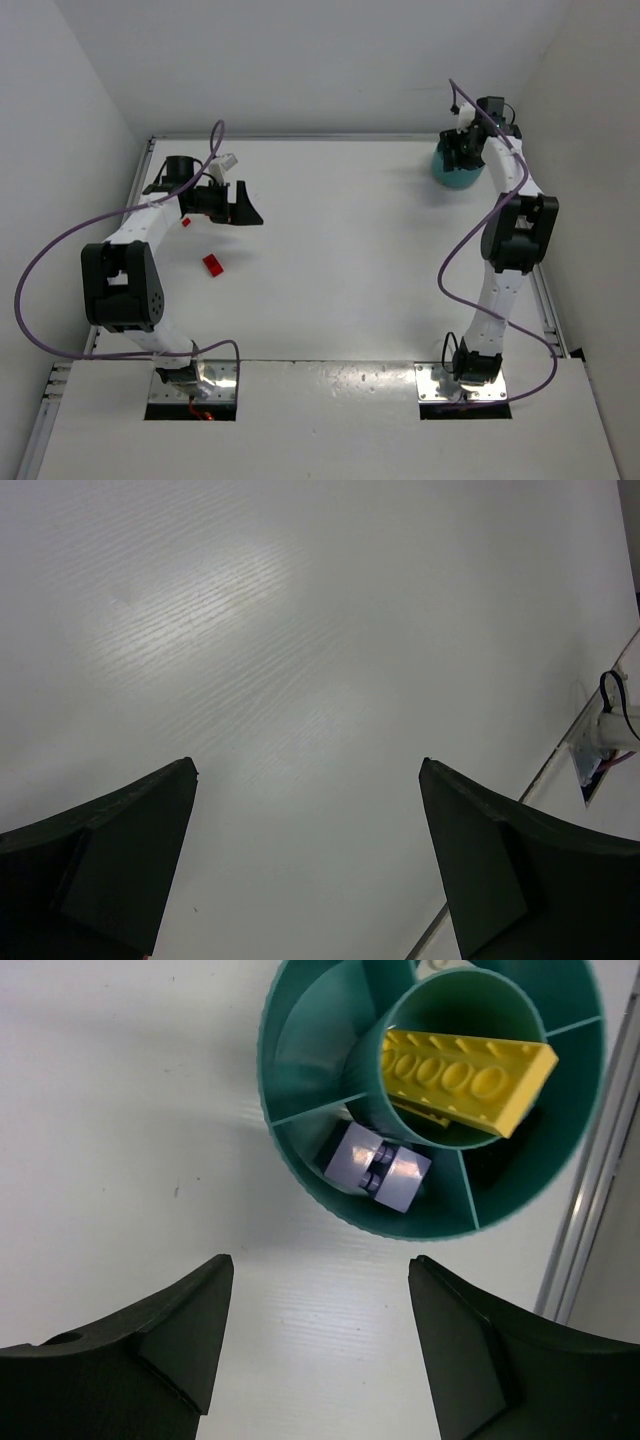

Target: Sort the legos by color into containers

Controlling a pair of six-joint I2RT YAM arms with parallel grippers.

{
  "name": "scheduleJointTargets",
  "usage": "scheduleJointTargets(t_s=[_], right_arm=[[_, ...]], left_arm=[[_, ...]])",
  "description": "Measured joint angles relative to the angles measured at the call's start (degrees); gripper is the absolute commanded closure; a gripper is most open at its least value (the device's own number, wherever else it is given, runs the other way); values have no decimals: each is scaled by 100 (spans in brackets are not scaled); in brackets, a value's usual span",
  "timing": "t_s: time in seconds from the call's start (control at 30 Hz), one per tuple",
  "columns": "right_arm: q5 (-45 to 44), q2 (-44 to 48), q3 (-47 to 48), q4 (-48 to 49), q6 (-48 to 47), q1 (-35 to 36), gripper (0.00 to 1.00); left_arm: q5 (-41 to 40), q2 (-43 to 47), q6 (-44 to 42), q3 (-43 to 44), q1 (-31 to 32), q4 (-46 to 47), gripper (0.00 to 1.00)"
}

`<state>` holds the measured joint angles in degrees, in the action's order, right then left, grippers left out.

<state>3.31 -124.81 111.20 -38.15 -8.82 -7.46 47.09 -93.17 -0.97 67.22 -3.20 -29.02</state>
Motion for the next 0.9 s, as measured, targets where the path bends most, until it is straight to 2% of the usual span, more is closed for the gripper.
scheduleJointTargets(t_s=[0.27,0.5,0.63,0.77,0.9], right_arm=[[181,199,-15,90,-13,17,29],[791,350,-138,214,243,291,32],[1198,817,-533,219,391,715,33],[1604,1338,-1073,205,531,1342,34],[1908,1631,-1709,291,734,1912,35]], left_arm=[[-109,70,-24,0,0,0,0],[-1294,291,-118,-59,-63,37,0],[-1930,590,-686,-72,-328,-197,15],[-2520,728,-1423,-118,-726,-660,39],[-3075,728,-1755,-372,-1108,-920,44]])
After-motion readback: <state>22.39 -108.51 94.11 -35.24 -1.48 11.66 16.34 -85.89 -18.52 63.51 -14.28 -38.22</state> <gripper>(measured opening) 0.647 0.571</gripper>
